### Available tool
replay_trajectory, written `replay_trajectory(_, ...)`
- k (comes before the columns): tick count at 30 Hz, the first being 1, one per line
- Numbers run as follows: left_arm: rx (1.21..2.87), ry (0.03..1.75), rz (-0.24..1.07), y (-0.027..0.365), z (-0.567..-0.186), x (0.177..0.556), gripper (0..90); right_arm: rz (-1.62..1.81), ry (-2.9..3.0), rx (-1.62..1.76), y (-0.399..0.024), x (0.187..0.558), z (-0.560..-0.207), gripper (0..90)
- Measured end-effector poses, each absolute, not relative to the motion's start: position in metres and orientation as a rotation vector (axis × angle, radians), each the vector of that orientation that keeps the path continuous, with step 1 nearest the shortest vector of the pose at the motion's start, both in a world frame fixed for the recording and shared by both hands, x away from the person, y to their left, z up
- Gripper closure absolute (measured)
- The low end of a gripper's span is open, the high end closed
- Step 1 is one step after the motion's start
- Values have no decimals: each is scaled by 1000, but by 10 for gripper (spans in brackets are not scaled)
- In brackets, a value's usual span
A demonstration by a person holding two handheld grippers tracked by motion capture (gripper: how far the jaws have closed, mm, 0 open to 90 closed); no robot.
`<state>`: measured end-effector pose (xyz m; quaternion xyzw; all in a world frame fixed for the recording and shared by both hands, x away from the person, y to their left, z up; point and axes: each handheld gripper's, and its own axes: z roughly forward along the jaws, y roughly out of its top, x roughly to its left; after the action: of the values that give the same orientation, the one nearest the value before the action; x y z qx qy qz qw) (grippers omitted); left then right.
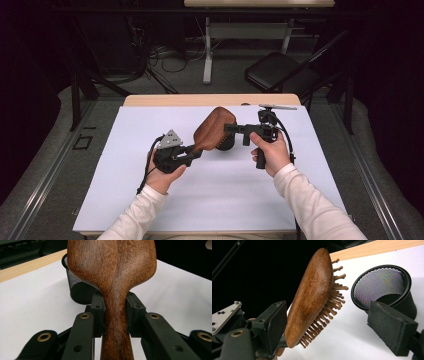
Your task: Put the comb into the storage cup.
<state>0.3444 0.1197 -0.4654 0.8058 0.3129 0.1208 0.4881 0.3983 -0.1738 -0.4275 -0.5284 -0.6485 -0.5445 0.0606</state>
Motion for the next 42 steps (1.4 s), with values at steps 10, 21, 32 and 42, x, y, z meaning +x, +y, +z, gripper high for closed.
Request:
replay_trajectory(10,1966,750,286,116,-467,343,717,-1639,-1961,-1598,-173,400,-428,161)
replay_trajectory(21,1972,729,280,111,-467,340,717,-1636,-1949,-1580,-169,402,-430,161)
replay_trajectory(32,1978,707,272,105,-467,337,717,-1631,-1930,-1580,-167,404,-432,164)
replay_trajectory(42,1988,691,265,101,-468,335,717,-1627,-1925,-1563,-164,404,-434,174)
